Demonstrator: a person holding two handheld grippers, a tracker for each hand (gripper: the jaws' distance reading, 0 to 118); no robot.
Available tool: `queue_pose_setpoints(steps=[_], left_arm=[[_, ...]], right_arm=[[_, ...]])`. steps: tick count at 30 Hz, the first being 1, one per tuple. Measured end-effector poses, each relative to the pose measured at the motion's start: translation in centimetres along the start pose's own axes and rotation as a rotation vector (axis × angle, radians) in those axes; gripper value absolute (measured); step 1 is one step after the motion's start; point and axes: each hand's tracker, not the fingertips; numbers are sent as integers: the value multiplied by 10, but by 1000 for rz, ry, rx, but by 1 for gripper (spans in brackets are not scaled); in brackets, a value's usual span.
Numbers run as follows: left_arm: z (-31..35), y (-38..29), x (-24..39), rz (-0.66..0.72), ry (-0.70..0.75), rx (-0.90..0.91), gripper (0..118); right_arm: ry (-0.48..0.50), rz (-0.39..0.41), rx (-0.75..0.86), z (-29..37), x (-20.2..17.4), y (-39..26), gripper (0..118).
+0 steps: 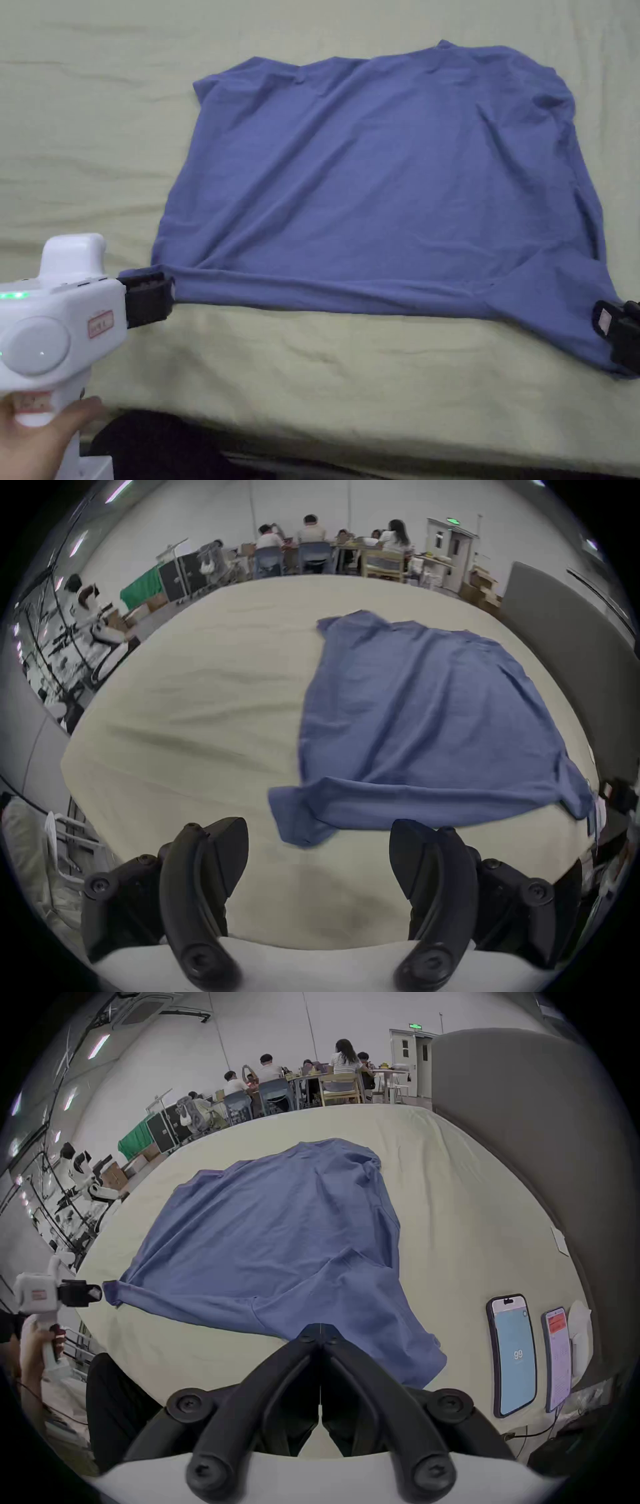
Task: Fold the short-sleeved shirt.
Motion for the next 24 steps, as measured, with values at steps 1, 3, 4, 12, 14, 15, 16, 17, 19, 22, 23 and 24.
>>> queue_pose_setpoints(steps=[1,3,4,12,14,15,16,17,19,22,23,24], left_arm=[[-8,4,-4,7,9,-6,94],[-25,11,-11,4,13,7,93],[-33,13,-11,3,9,3,79],[-48,6,17,-66,-128,-46,0],[-41,9,19,-29,-156,-32,0],[-33,13,19,-22,-159,-3,0],[-28,15,20,-28,-155,8,0],[-24,16,21,-29,-157,16,0],[-18,23,21,-14,-178,10,0],[-21,24,24,-15,-154,9,0],[-20,26,21,-12,-153,6,0],[-21,25,21,-3,-154,3,0]], right_arm=[[0,10,-8,-3,1,0,3],[-4,11,-17,-6,2,0,3],[-4,8,-23,-8,3,0,3],[-10,-11,-59,-18,10,0,3],[-34,-28,-66,-18,15,1,3],[-99,-56,-75,-18,19,2,18],[-118,-66,-109,-23,26,3,84],[-115,-82,-168,-33,37,2,118],[-127,-150,-148,-37,55,1,118],[-85,-224,-199,-59,65,-4,117],[-71,-230,-220,-68,66,-6,109],[-44,-230,-238,-75,66,-9,84]])
